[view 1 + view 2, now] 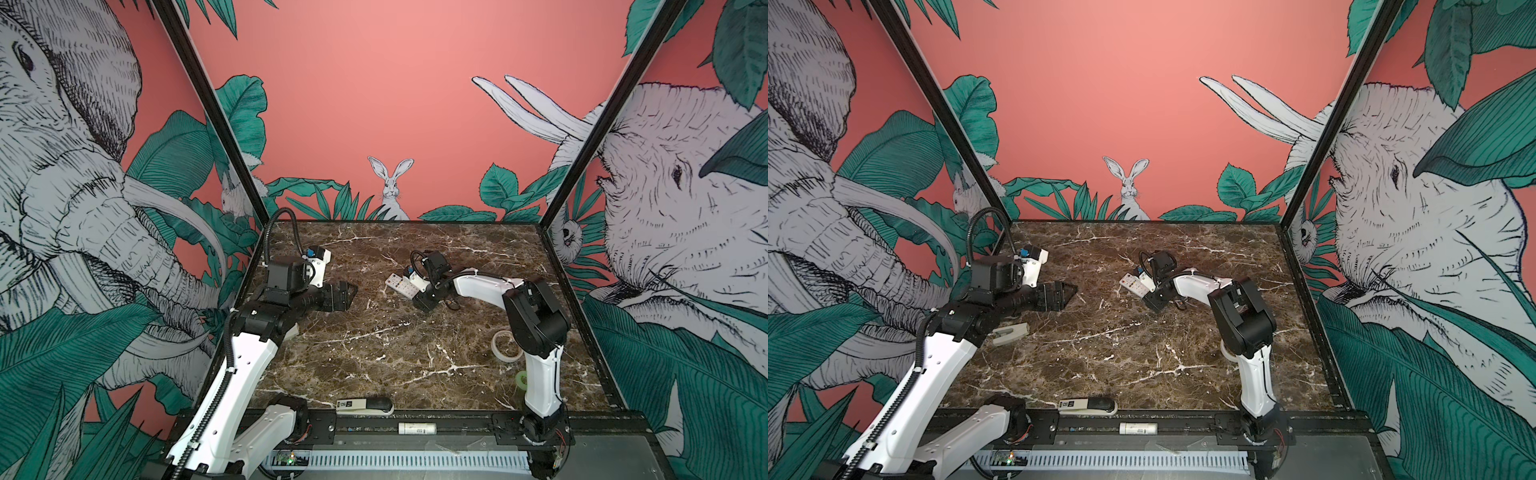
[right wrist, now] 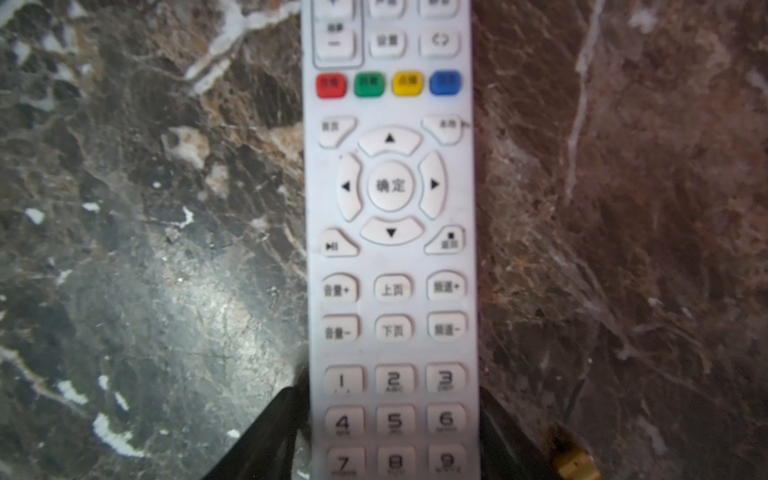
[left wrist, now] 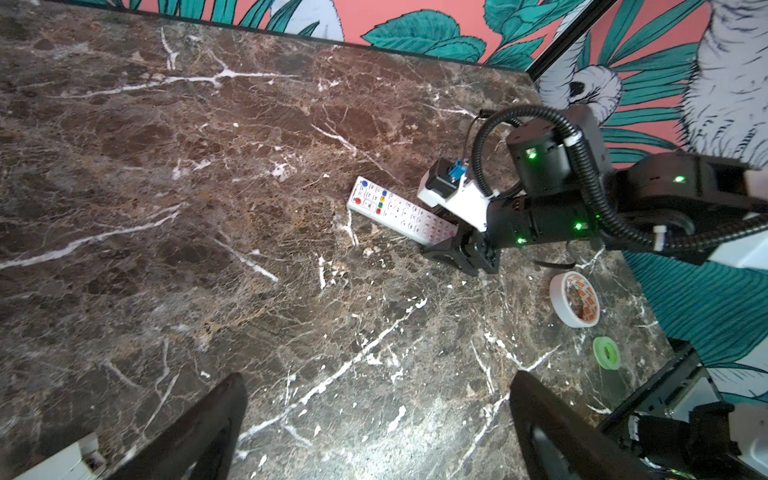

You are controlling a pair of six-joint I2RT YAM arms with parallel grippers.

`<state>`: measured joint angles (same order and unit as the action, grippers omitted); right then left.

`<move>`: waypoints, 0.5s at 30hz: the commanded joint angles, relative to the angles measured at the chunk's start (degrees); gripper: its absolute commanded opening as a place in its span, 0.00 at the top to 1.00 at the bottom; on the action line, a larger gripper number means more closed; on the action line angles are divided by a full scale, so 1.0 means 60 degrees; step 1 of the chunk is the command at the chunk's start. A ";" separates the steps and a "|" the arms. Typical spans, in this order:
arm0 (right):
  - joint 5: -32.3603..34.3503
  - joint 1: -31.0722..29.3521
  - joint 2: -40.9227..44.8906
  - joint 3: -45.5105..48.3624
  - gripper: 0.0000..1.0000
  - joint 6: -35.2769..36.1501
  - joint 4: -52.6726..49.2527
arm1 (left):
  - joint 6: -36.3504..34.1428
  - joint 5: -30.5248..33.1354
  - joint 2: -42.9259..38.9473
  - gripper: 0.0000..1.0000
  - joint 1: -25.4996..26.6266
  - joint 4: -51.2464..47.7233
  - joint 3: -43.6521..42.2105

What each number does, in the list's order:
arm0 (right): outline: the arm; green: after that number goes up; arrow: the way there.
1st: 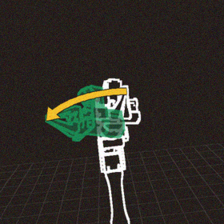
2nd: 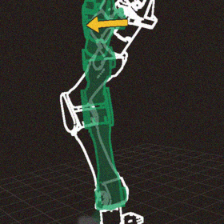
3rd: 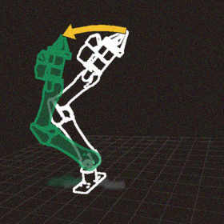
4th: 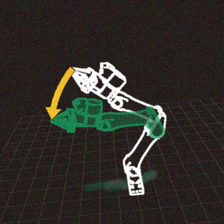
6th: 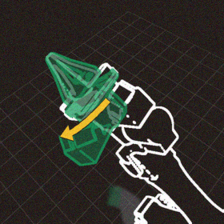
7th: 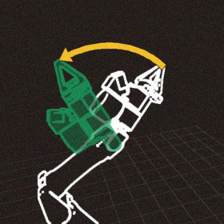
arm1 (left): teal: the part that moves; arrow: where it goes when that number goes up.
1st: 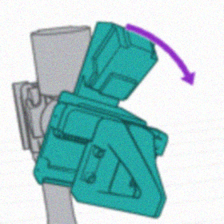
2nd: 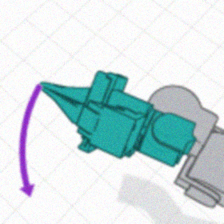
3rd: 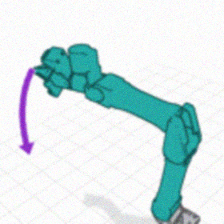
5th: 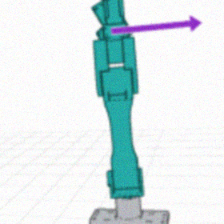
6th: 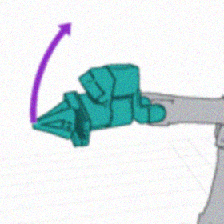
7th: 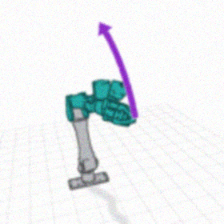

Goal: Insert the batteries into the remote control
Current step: 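Lift the remote upright with the right gripper while the left gripper approaches it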

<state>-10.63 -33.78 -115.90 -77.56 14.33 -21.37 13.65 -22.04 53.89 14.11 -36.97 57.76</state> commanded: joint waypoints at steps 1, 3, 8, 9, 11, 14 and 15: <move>-0.0139 -0.0143 -0.0240 0.0020 0.47 -0.0210 -0.0236 | 0.0267 -0.0640 -0.0227 0.00 0.0009 0.0693 -0.0376; -0.0326 -0.0173 -0.0203 0.0021 0.54 -0.0355 -0.0245 | 0.0413 -0.0826 -0.0251 0.00 0.0022 0.1039 -0.0649; -0.1067 -0.0244 0.0374 0.0249 0.61 -0.1025 0.0172 | 0.1102 -0.1219 -0.0333 0.00 0.0017 0.2253 -0.1391; -0.1338 -0.0244 0.0625 0.0331 0.61 -0.1343 0.0509 | 0.1320 -0.1385 -0.0358 0.00 0.0021 0.2661 -0.1612; -0.1846 -0.0244 0.1156 0.0899 0.62 -0.1960 0.1159 | 0.1772 -0.1734 -0.0427 0.00 0.0022 0.3560 -0.2031; -0.2681 -0.0231 0.1869 0.1161 0.63 -0.2908 0.1834 | 0.2591 -0.2554 -0.0580 0.00 0.0038 0.5593 -0.2936; -0.2997 -0.0229 0.2087 0.1150 0.63 -0.3163 0.1911 | 0.2820 -0.2628 -0.0616 0.00 0.0051 0.6184 -0.3203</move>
<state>-20.84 -34.81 -109.06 -70.28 2.17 -16.58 24.53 -32.56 51.90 14.11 -14.06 41.82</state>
